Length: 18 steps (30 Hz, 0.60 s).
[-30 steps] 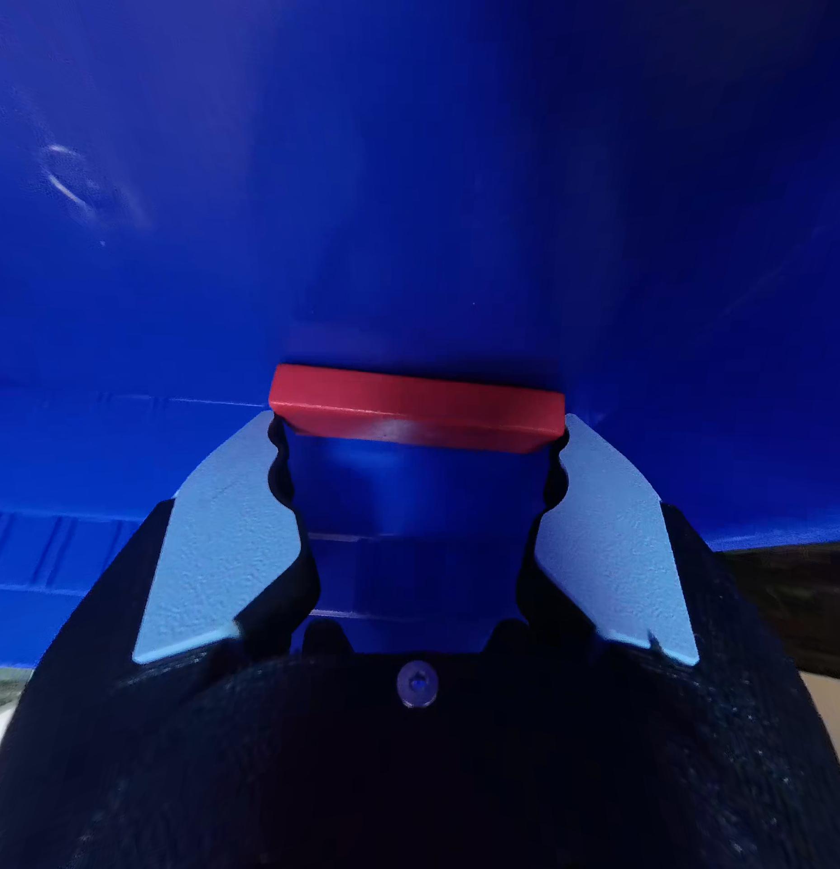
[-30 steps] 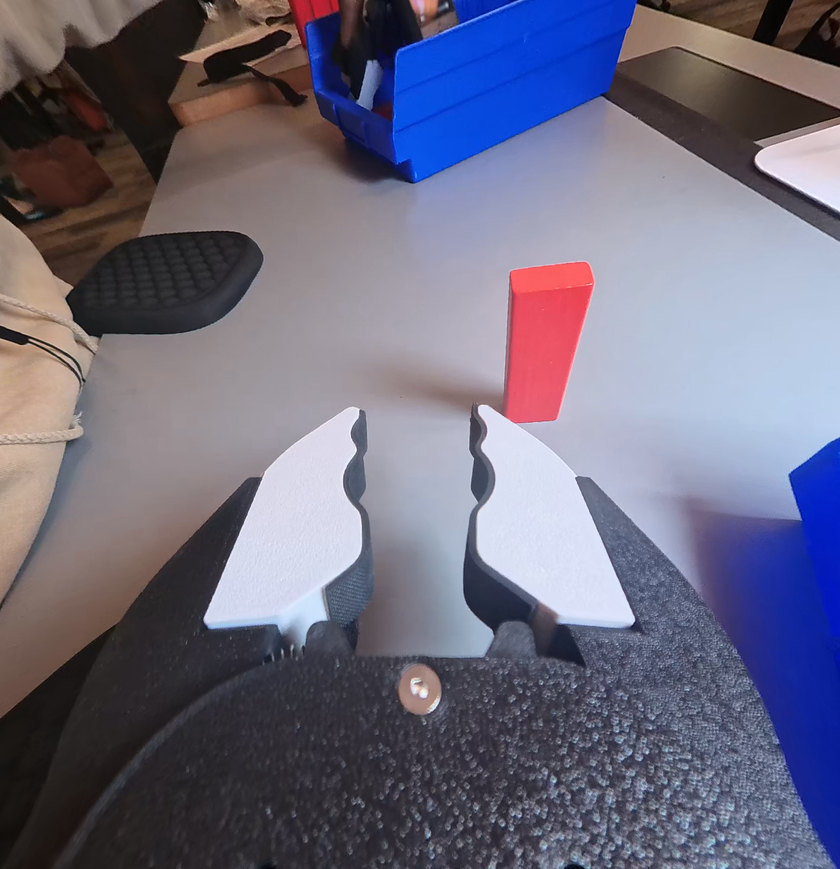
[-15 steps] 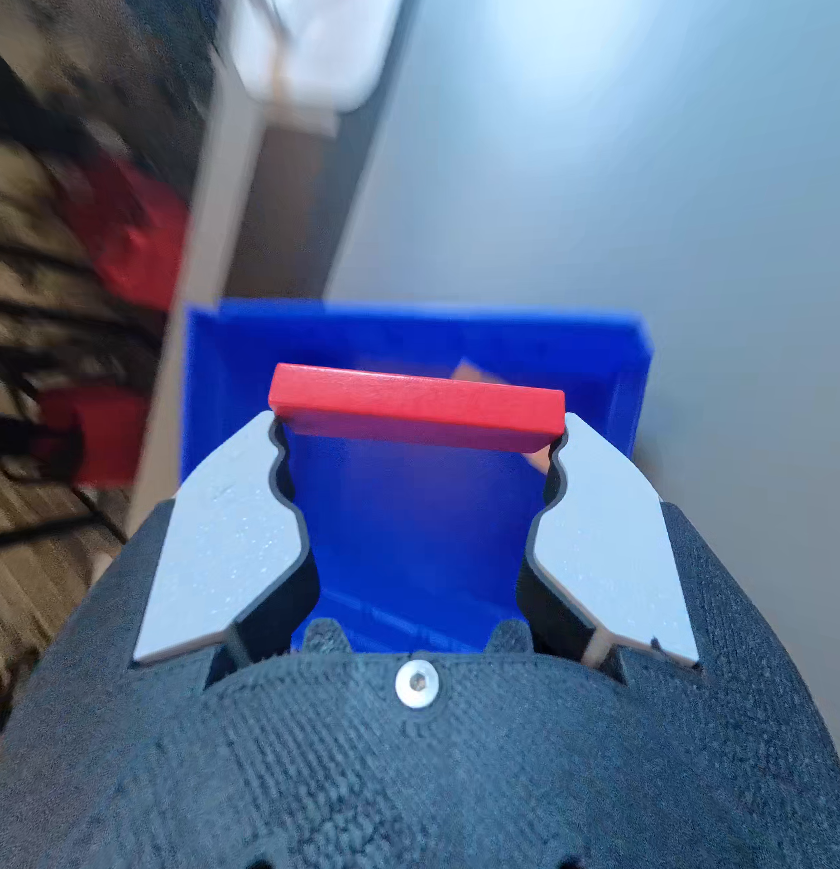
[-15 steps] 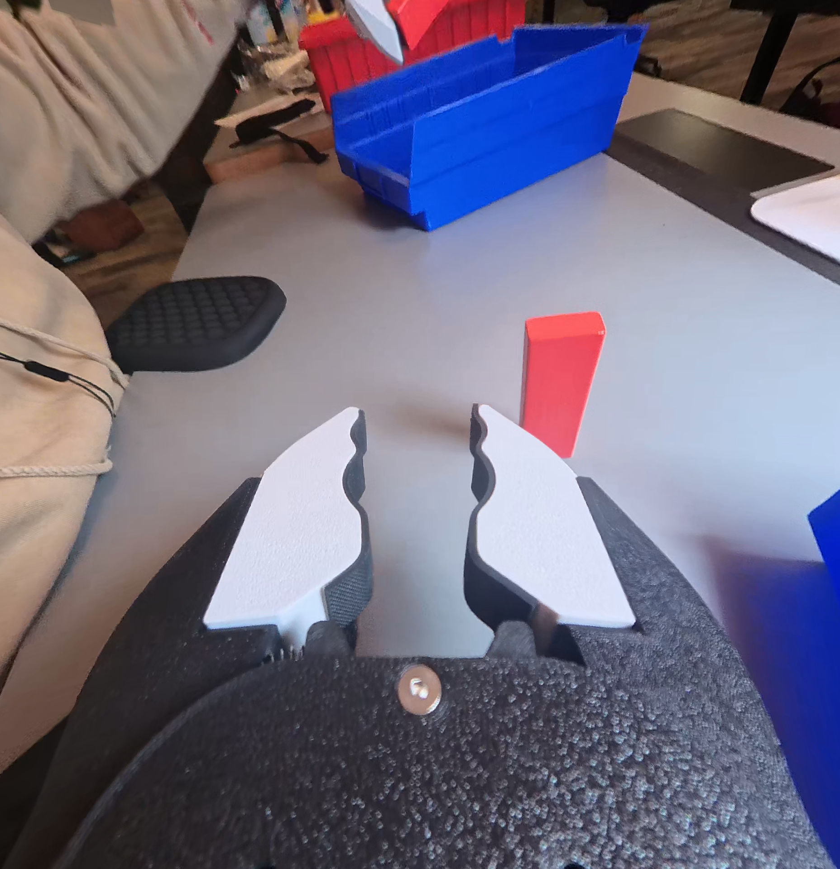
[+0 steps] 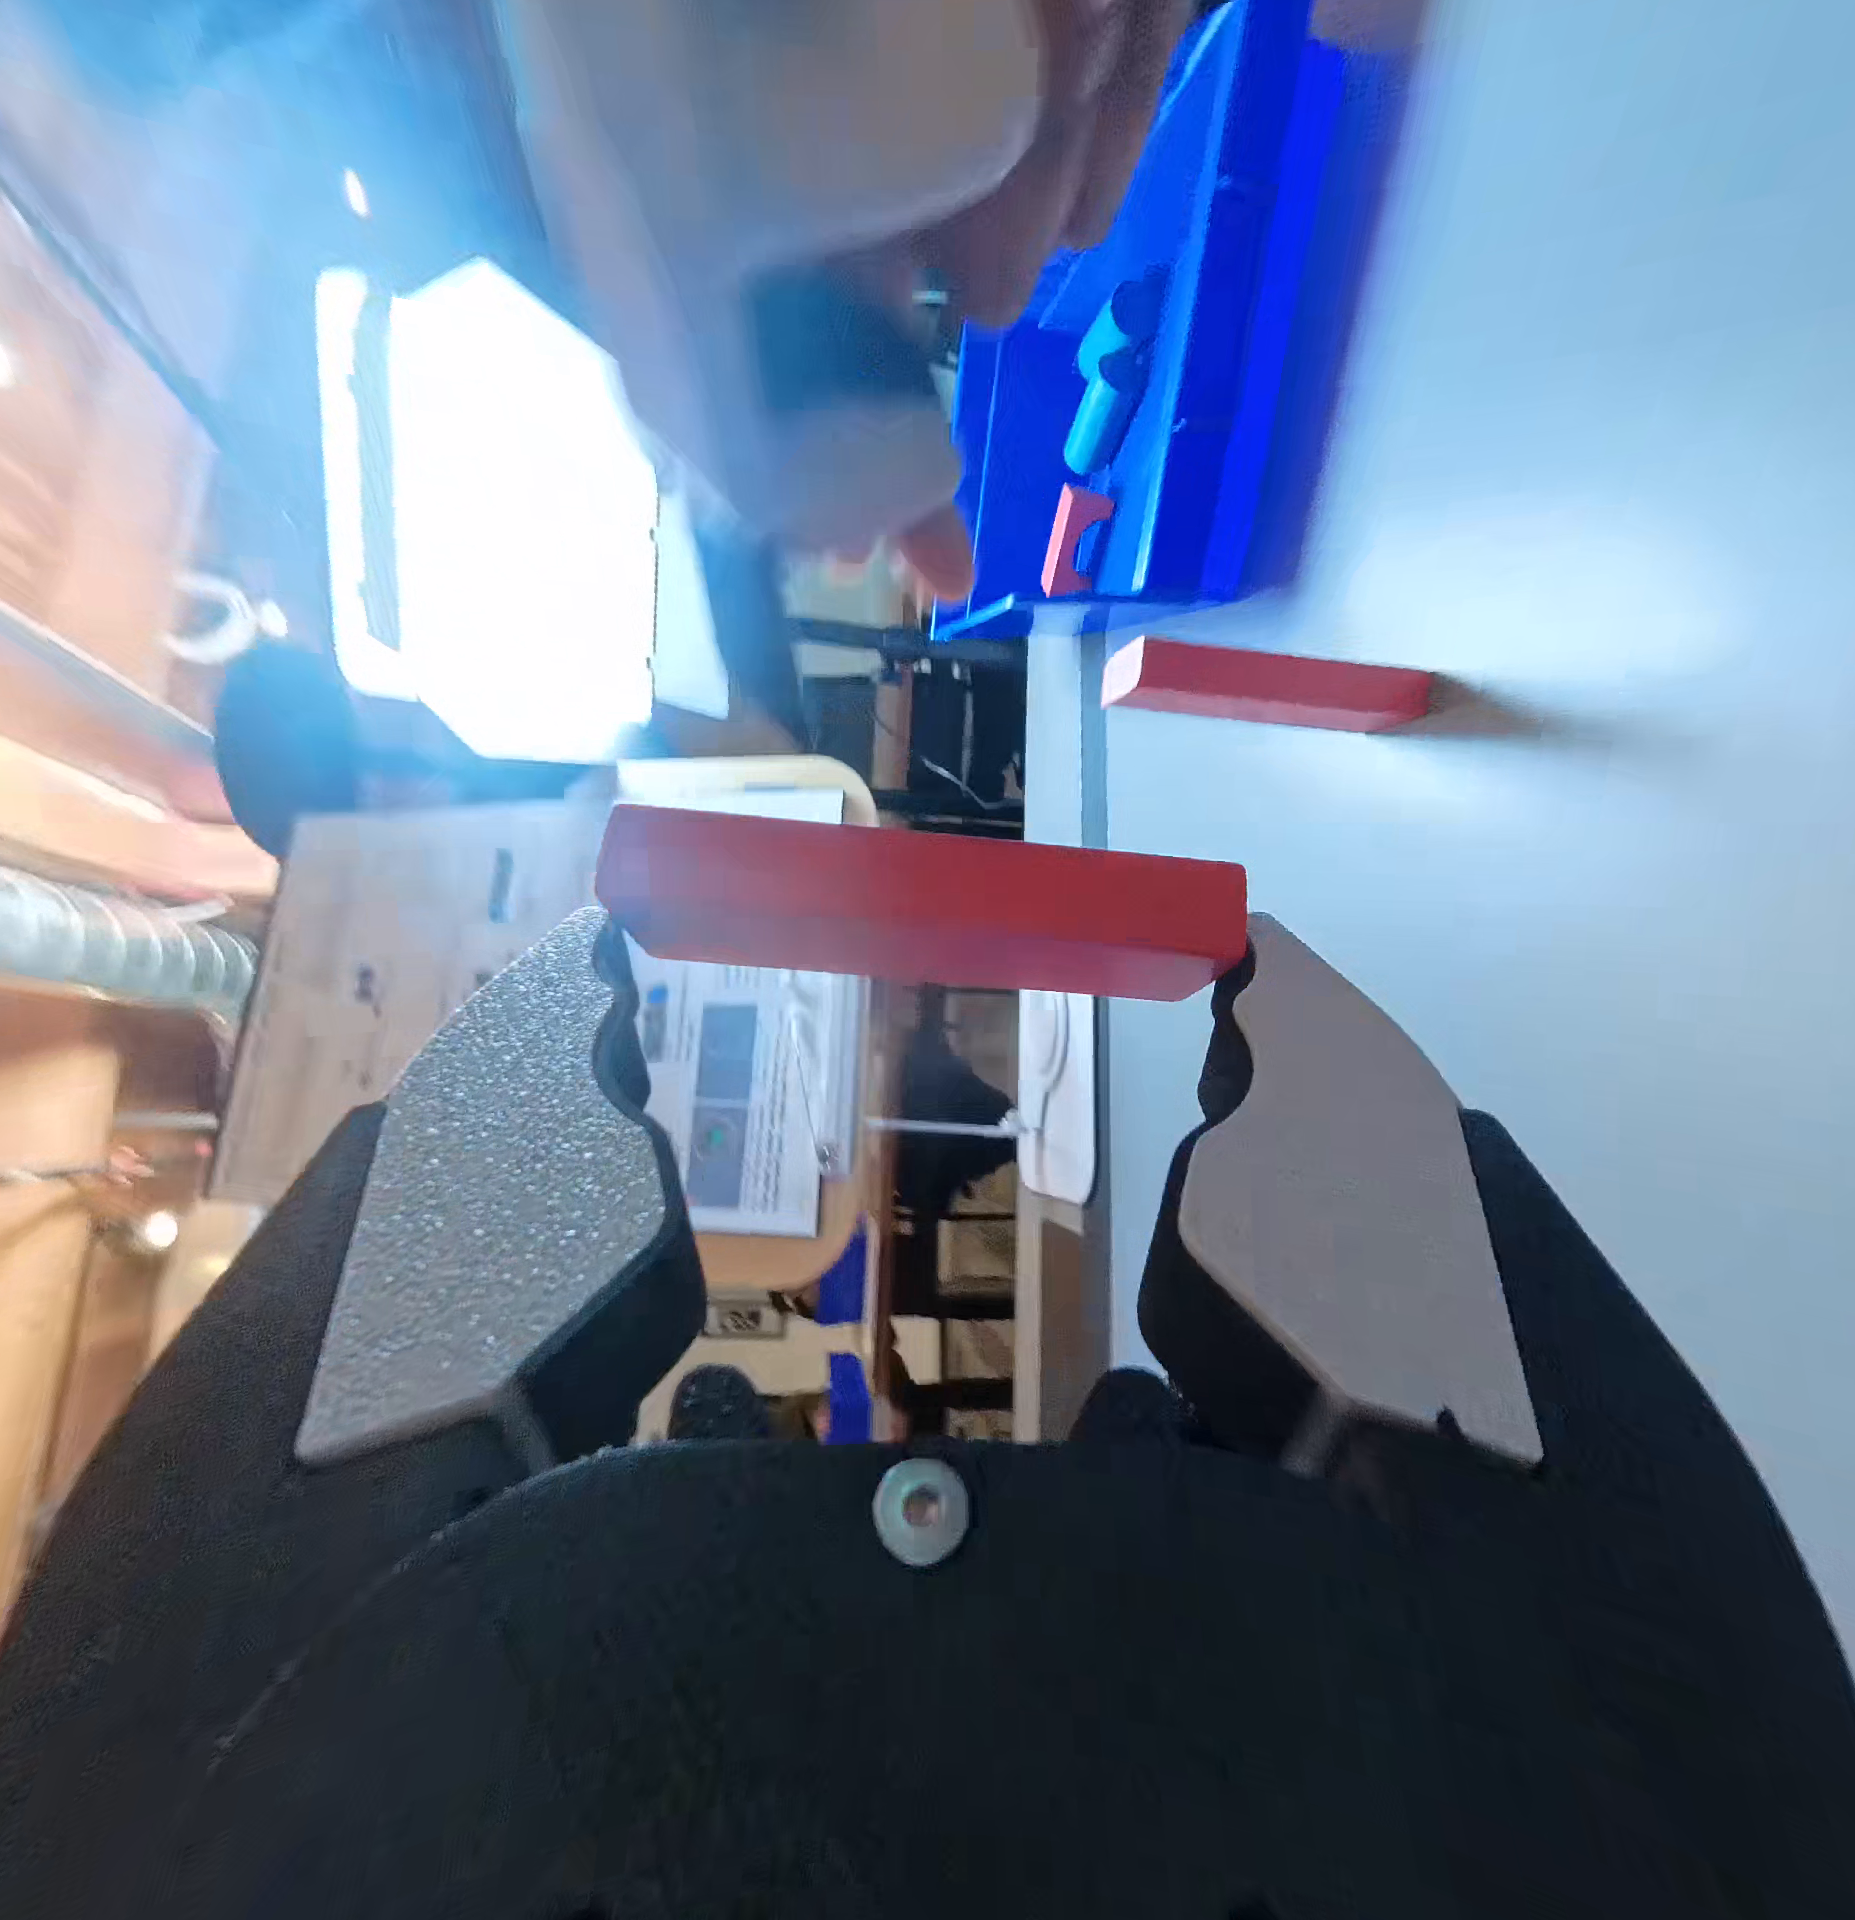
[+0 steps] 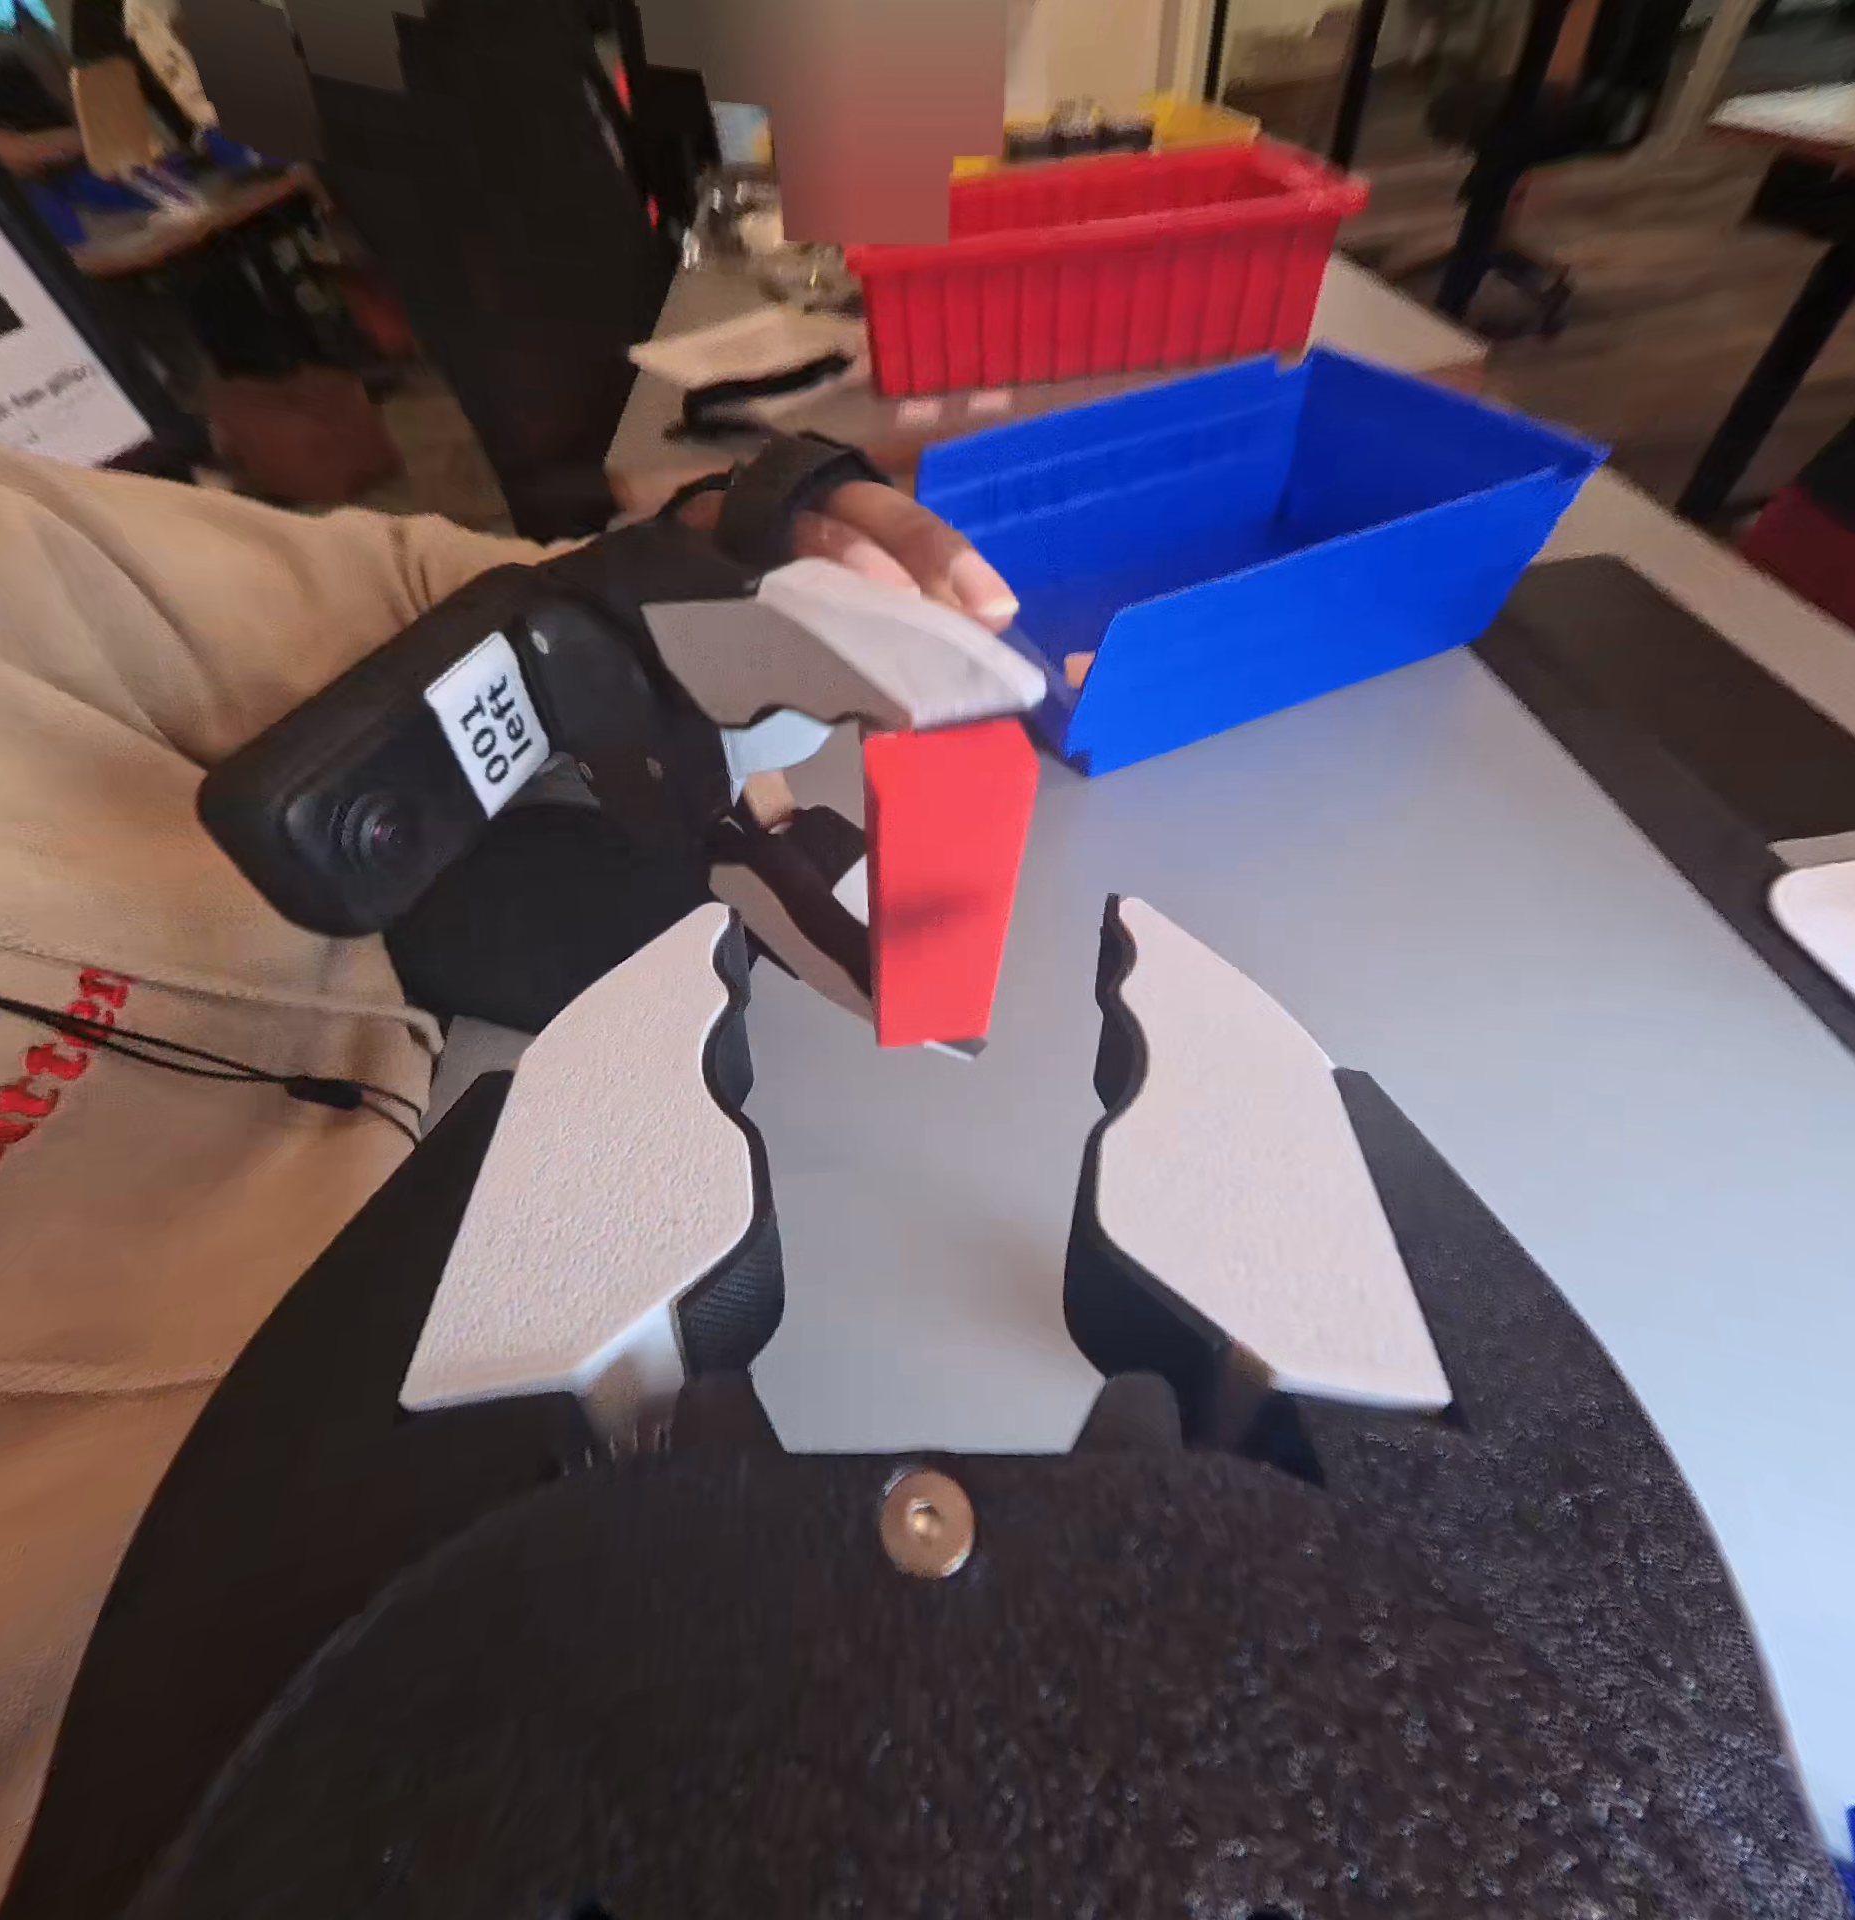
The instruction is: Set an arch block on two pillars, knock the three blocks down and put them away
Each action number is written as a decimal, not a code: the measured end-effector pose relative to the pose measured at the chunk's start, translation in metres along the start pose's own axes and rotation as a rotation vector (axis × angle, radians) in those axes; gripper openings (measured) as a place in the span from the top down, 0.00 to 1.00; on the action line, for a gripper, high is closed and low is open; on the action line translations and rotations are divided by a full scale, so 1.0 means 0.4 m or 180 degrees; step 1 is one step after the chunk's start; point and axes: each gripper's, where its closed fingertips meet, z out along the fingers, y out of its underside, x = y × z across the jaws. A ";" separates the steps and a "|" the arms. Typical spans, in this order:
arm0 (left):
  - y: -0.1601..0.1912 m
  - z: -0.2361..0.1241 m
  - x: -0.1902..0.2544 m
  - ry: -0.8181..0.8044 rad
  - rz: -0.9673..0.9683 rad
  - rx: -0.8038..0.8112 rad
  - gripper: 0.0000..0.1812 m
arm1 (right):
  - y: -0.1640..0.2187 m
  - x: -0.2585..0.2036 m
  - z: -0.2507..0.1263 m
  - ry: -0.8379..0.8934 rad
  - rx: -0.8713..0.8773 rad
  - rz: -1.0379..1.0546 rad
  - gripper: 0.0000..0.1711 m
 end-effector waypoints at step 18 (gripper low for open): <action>-0.074 0.016 0.106 0.1886 -0.3376 0.0931 0.52 | 0.030 0.051 0.023 -0.0200 0.0144 -0.0152 0.81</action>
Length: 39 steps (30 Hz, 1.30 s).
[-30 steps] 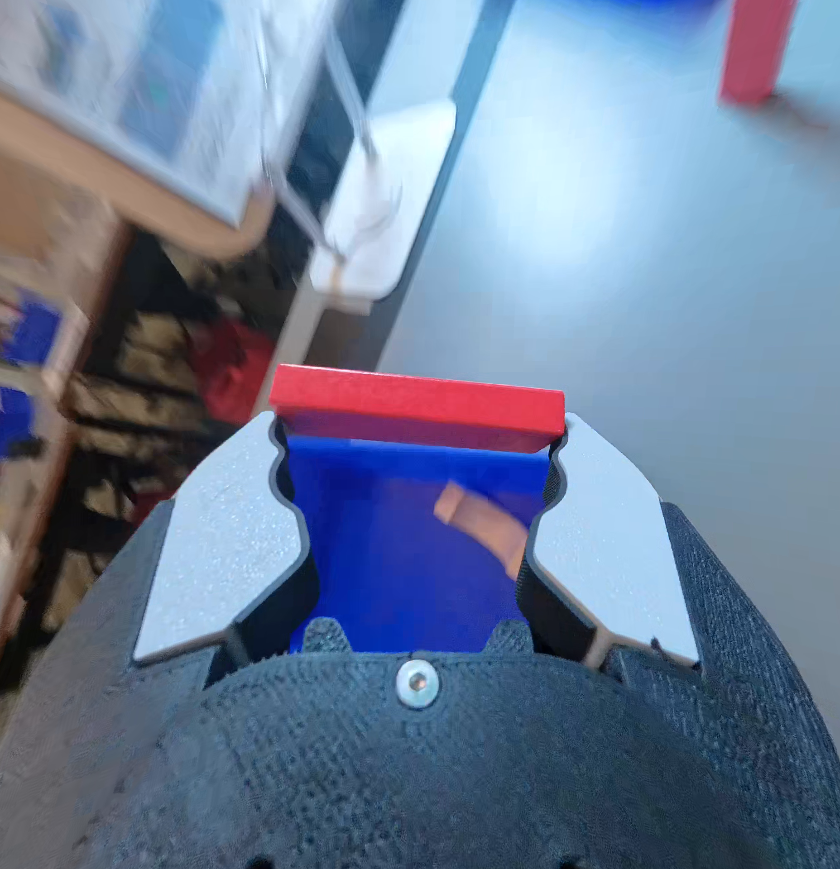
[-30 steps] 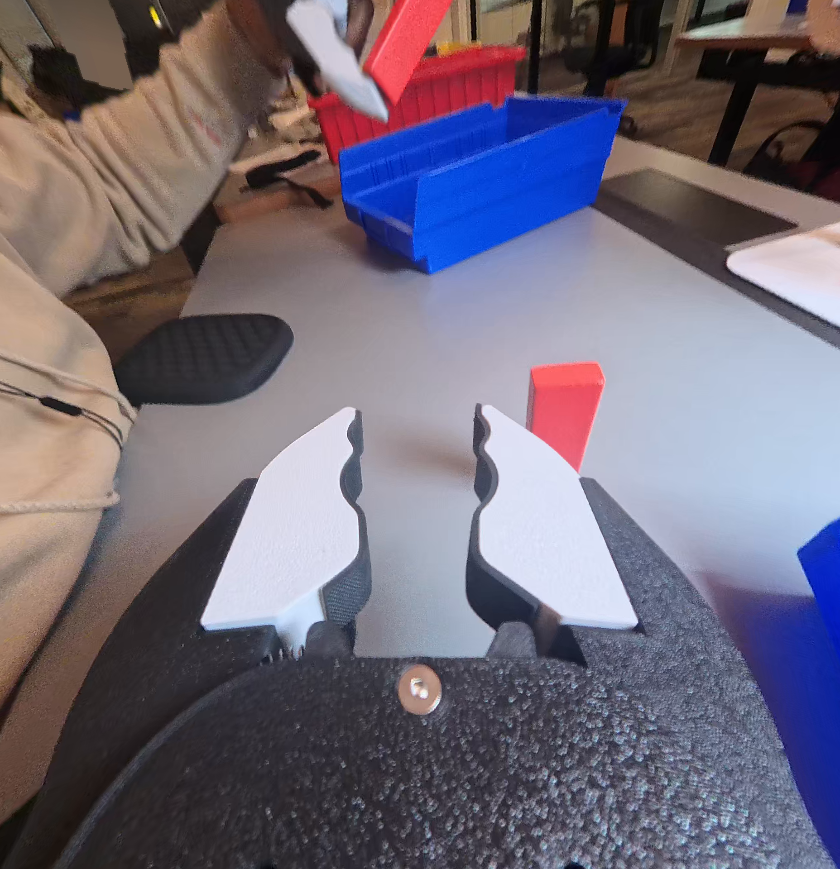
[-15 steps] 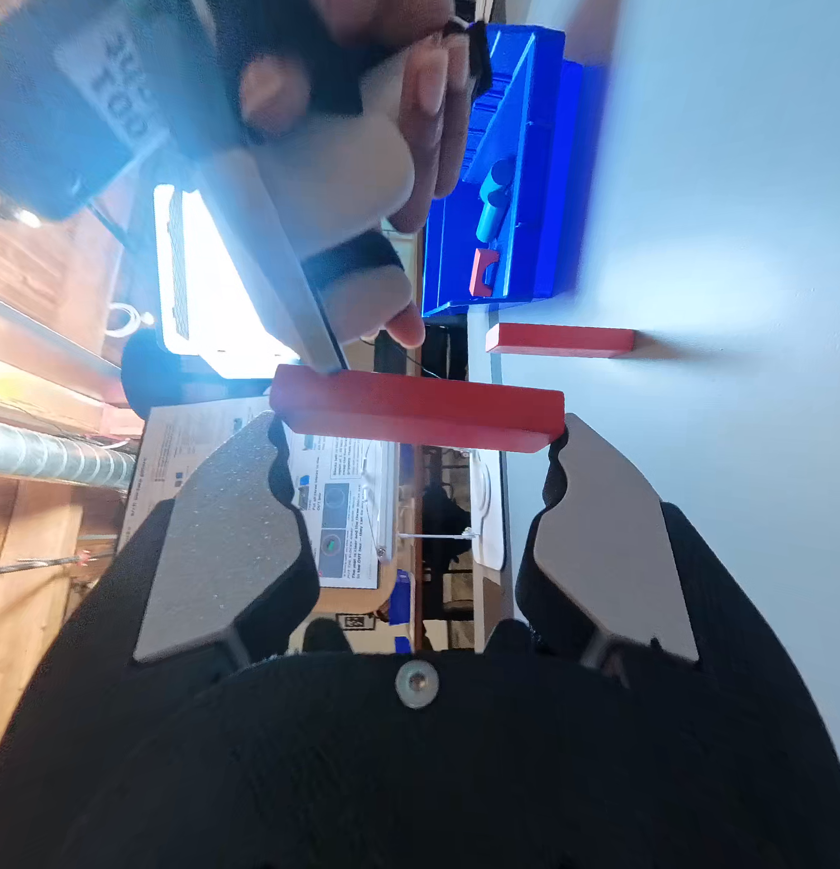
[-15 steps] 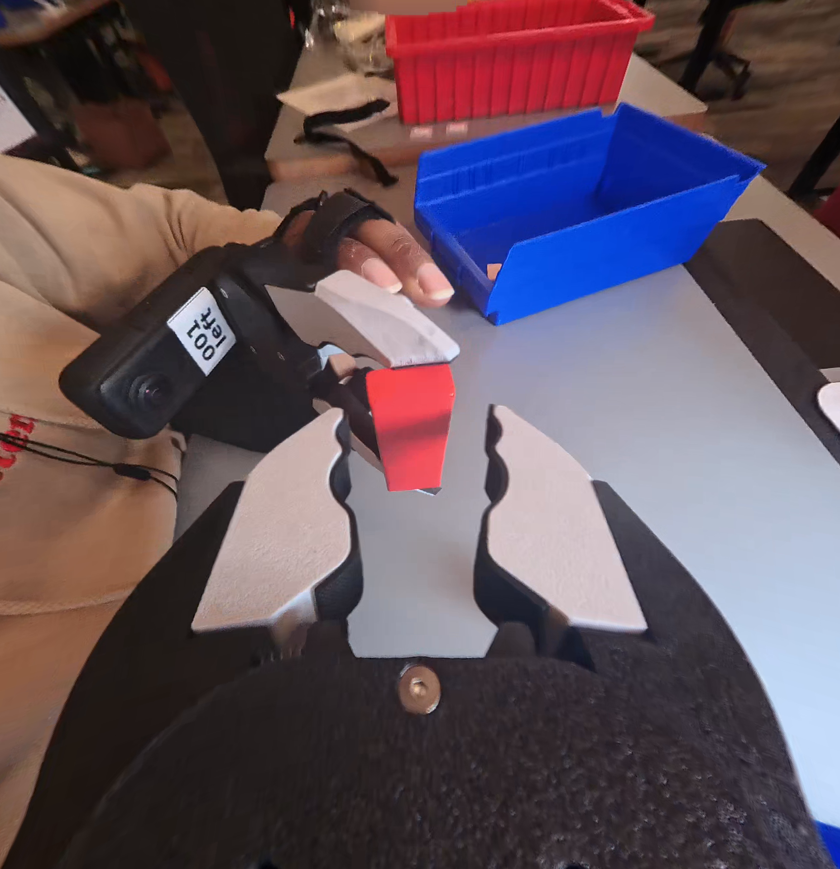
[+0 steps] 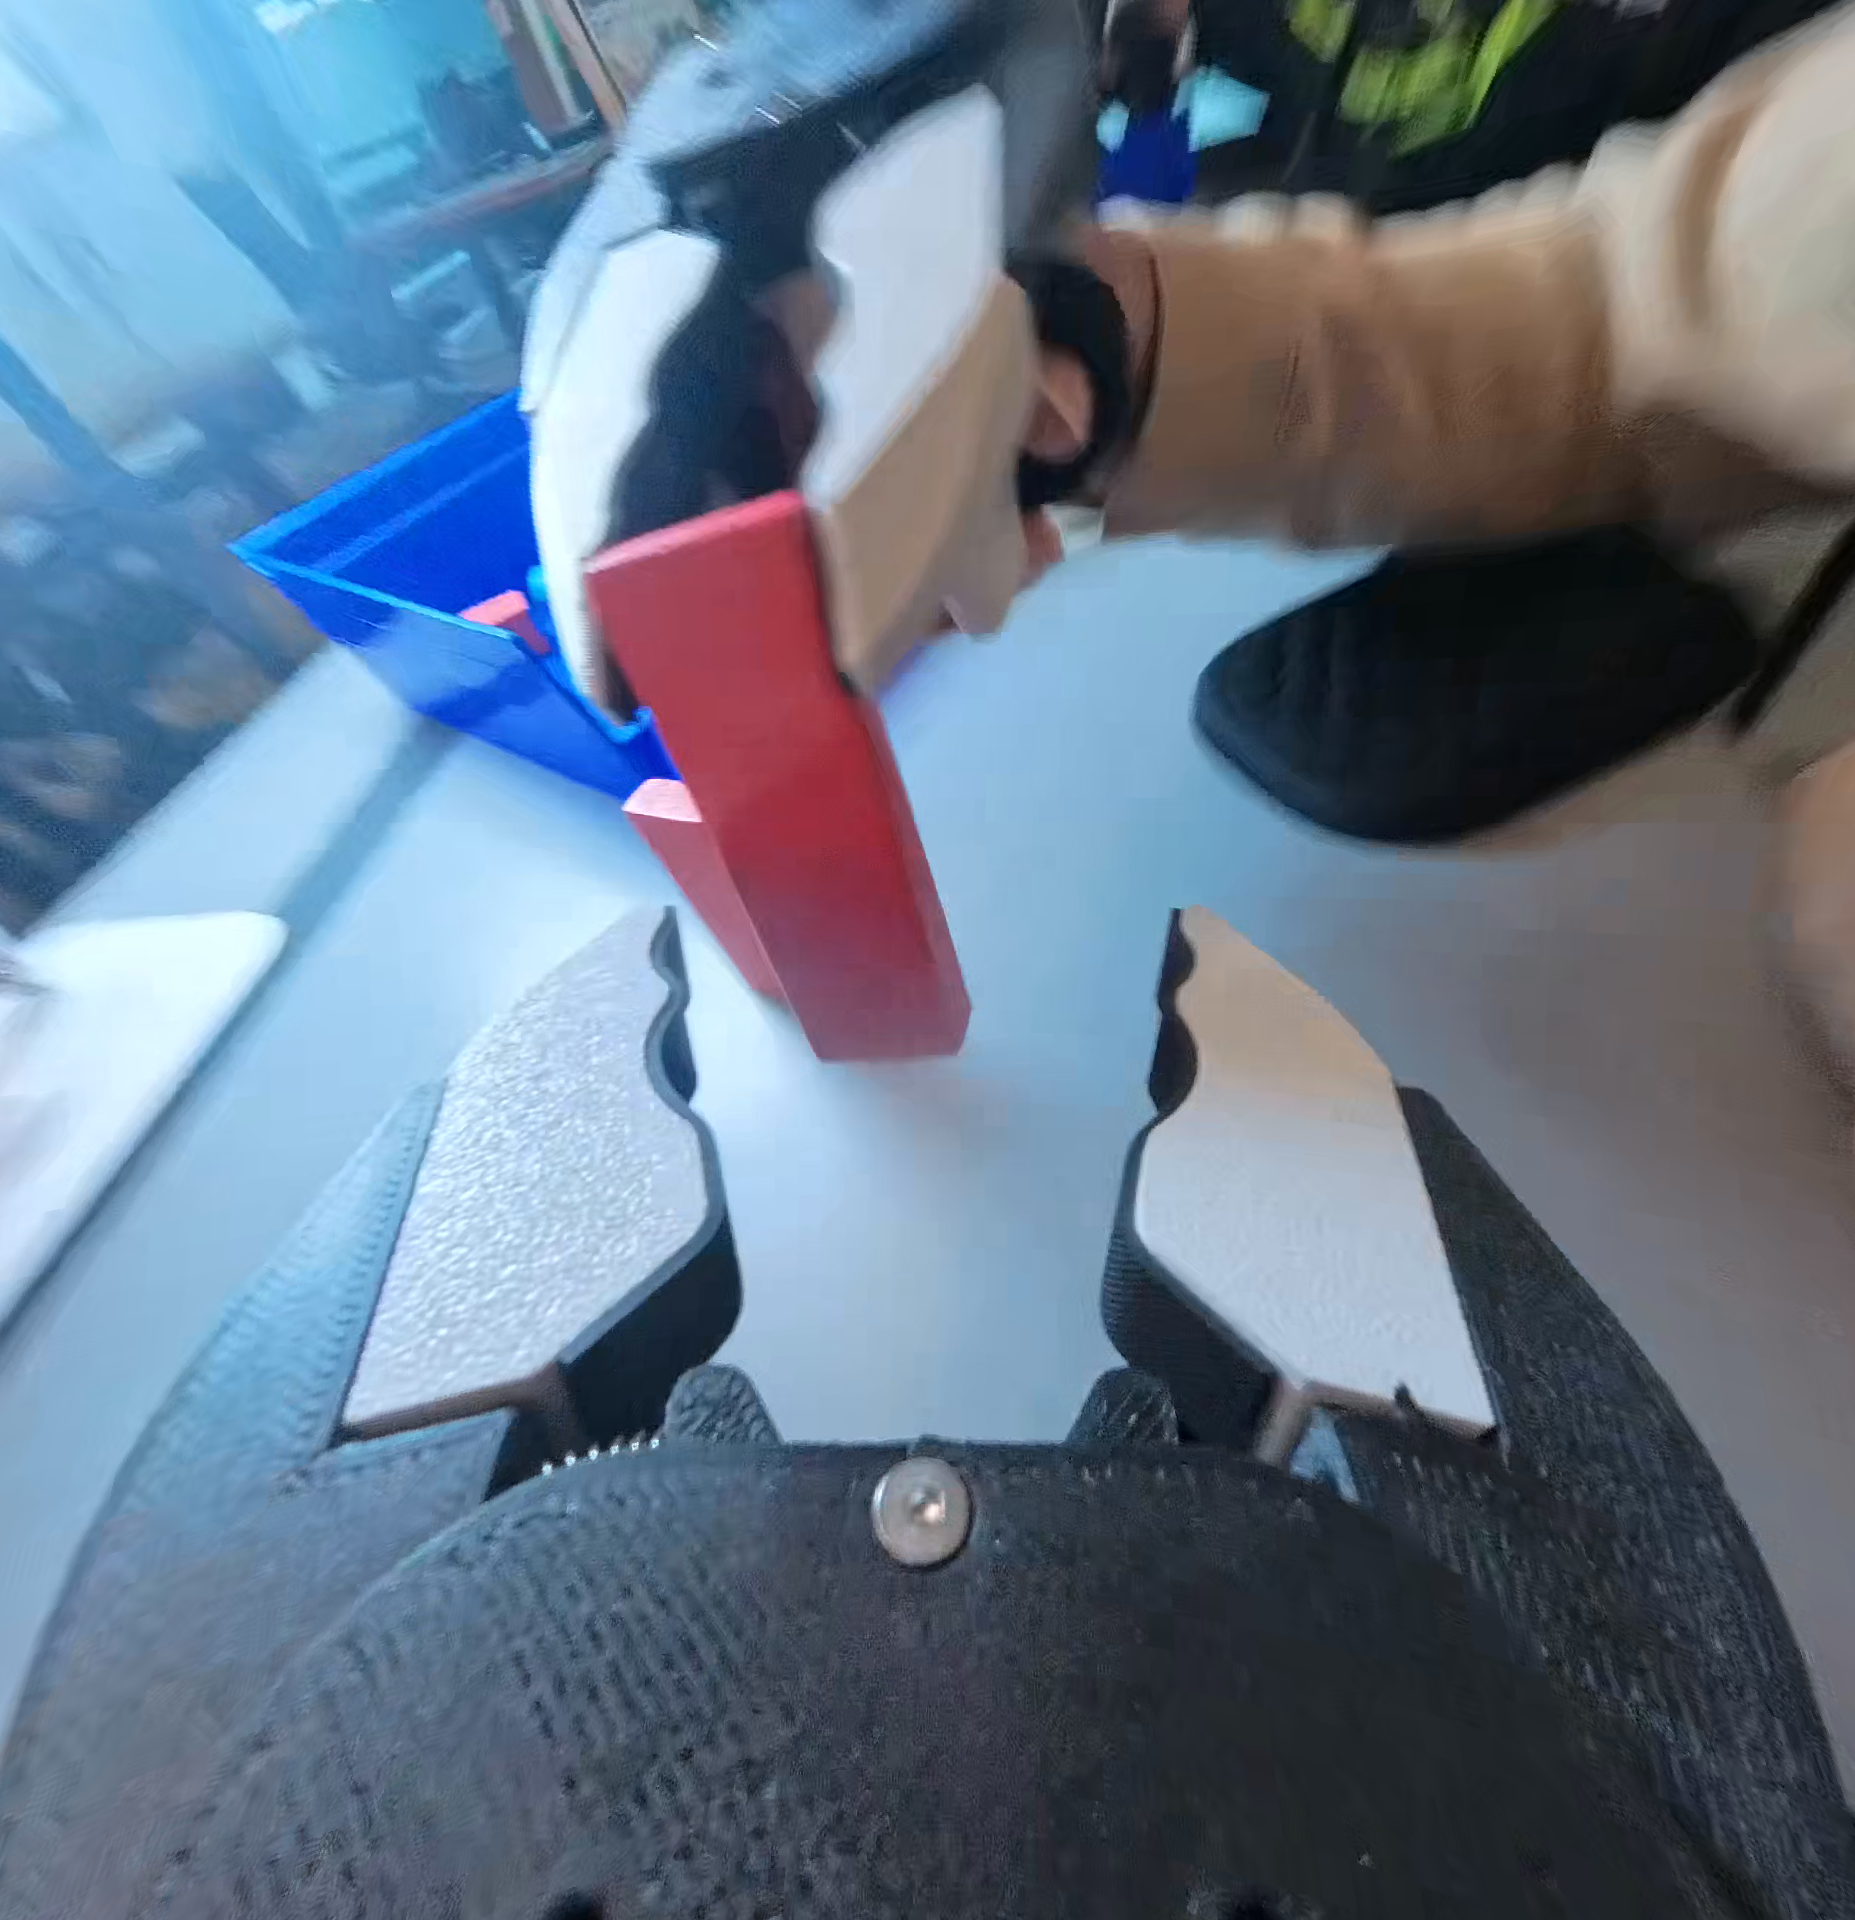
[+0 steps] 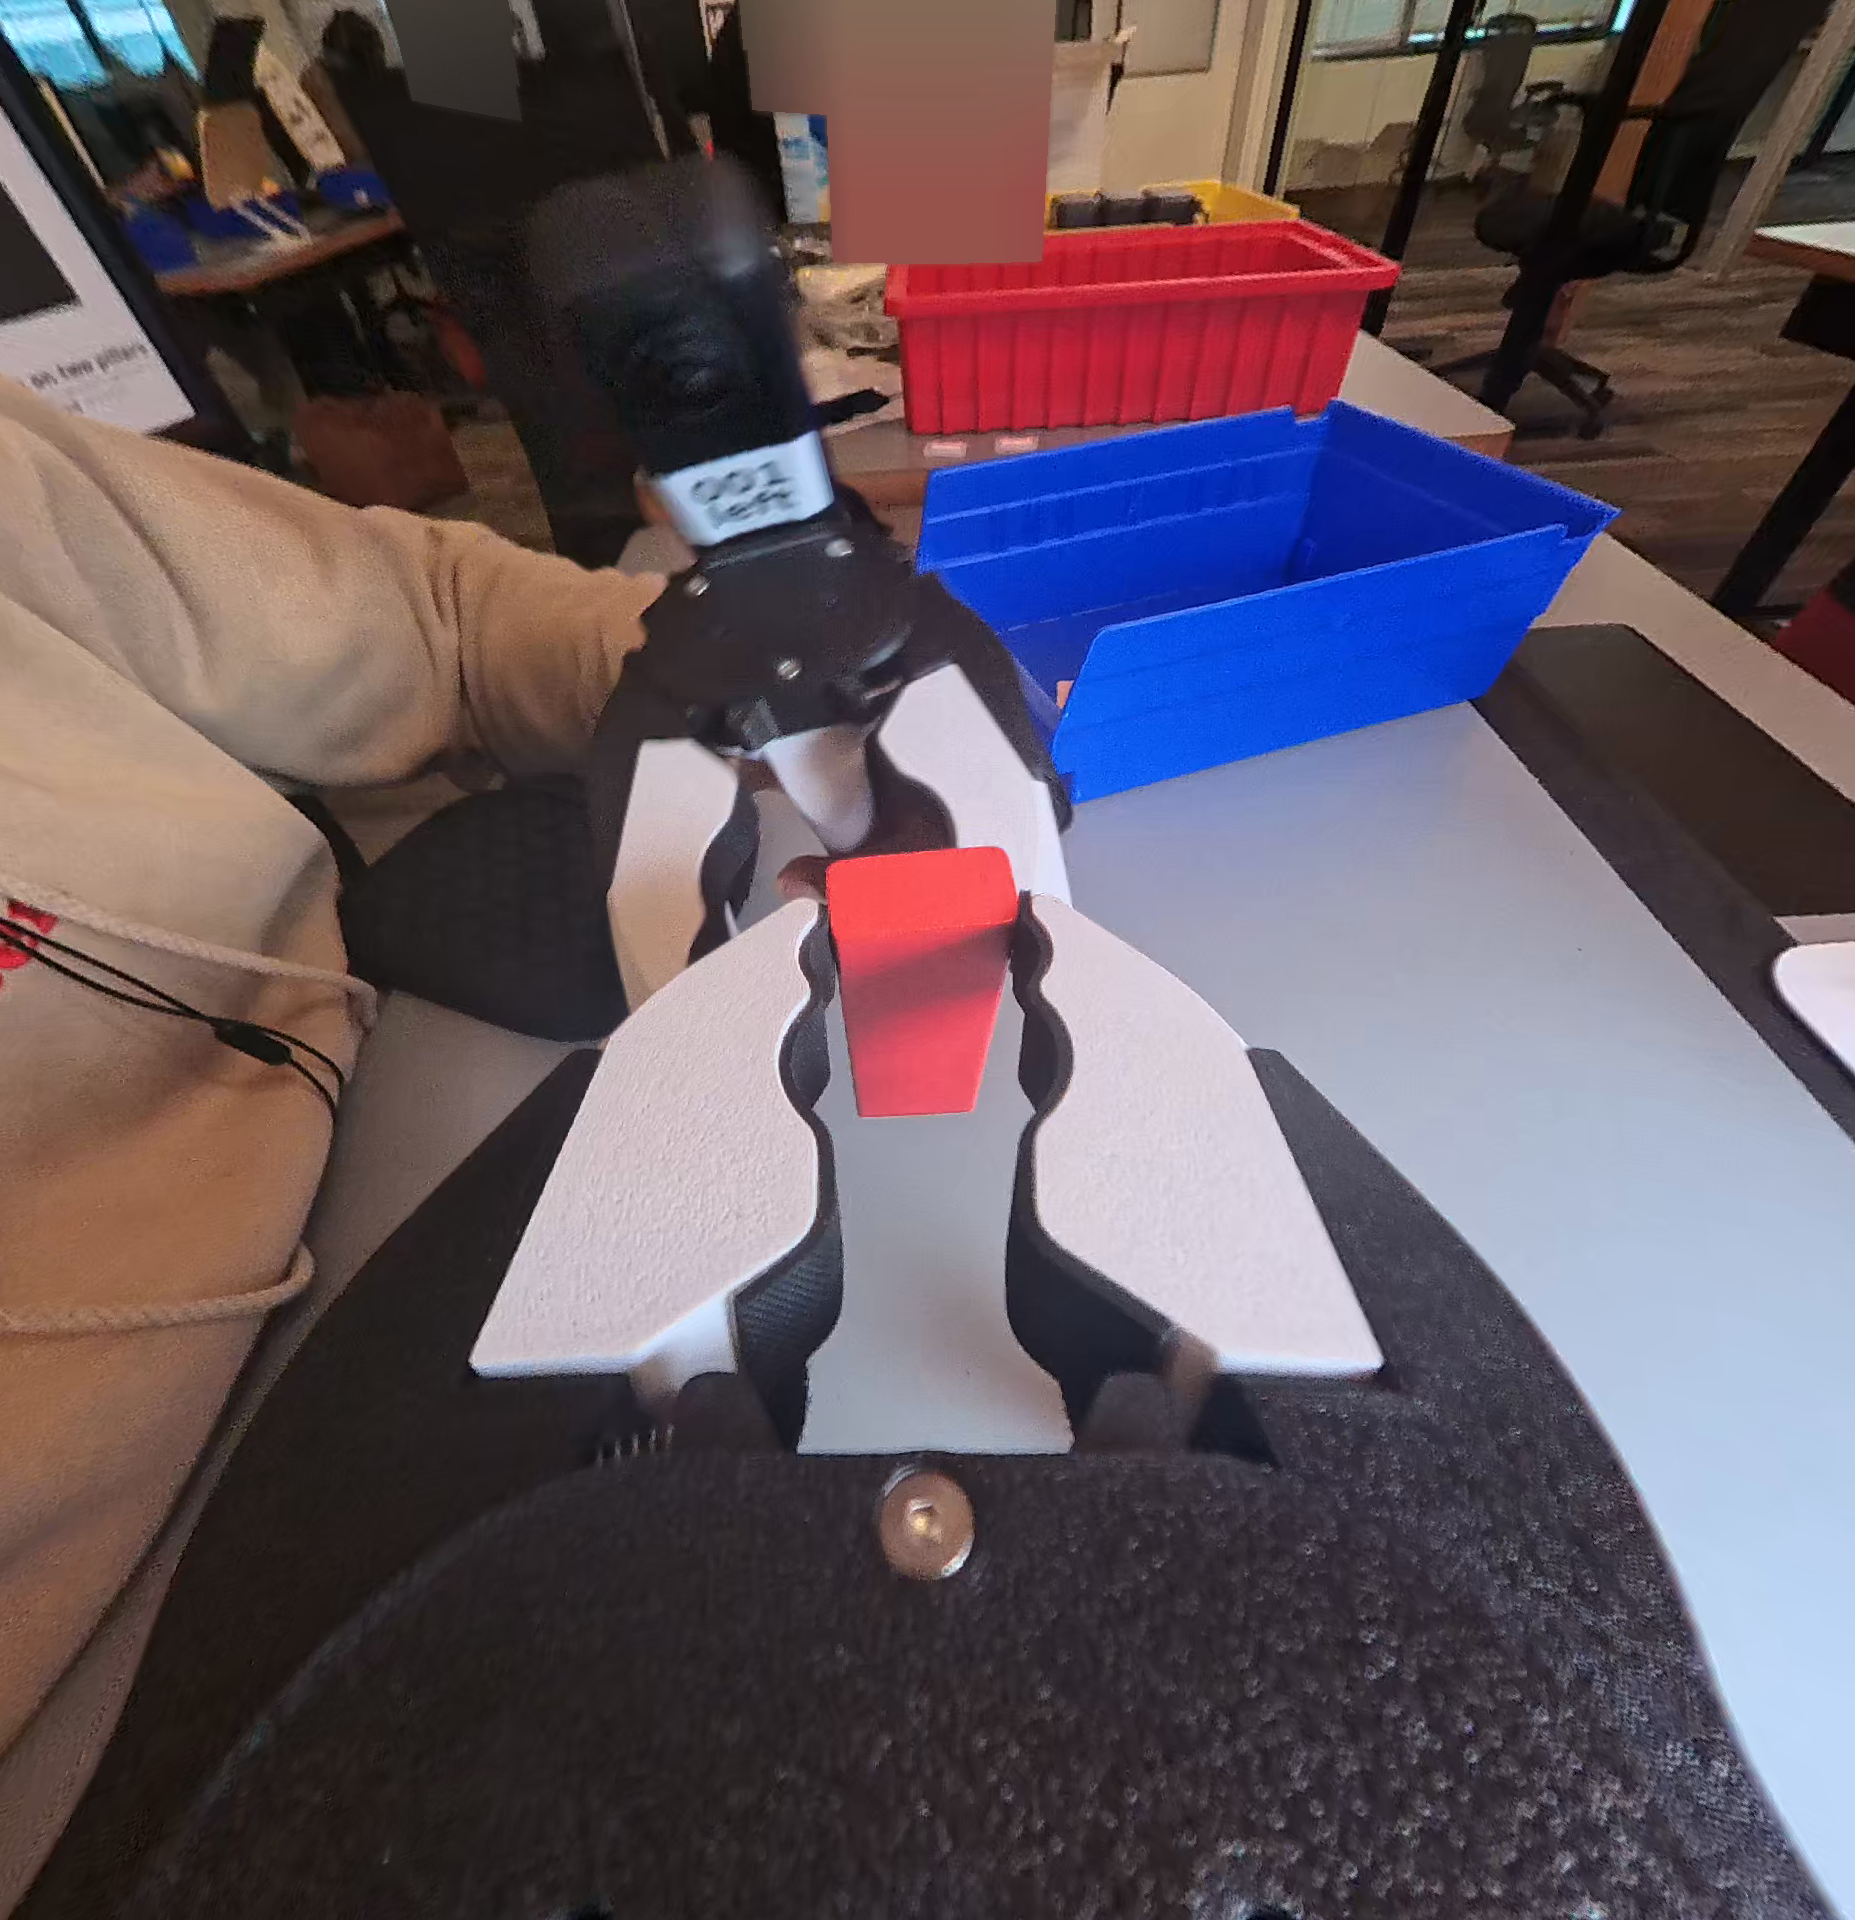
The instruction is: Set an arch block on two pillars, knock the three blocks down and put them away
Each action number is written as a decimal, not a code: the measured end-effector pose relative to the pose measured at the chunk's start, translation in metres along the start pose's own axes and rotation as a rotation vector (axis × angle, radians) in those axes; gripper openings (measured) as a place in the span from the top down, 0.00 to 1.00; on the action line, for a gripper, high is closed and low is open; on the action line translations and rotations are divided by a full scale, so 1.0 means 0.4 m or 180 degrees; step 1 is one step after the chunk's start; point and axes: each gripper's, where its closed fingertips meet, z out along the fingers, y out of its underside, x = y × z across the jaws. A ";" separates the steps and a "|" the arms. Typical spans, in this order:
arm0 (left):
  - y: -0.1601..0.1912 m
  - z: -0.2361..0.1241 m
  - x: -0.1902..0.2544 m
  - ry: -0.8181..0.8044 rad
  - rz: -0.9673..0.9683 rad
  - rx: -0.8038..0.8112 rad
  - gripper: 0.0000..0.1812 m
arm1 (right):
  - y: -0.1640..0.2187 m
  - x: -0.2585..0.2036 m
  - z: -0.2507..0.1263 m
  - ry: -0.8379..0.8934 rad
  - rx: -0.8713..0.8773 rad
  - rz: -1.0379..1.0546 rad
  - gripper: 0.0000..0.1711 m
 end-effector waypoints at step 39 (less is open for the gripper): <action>0.186 0.063 -0.192 0.0296 -0.0540 0.0026 0.82 | 0.232 0.121 -0.200 0.0799 -0.0040 0.0282 0.70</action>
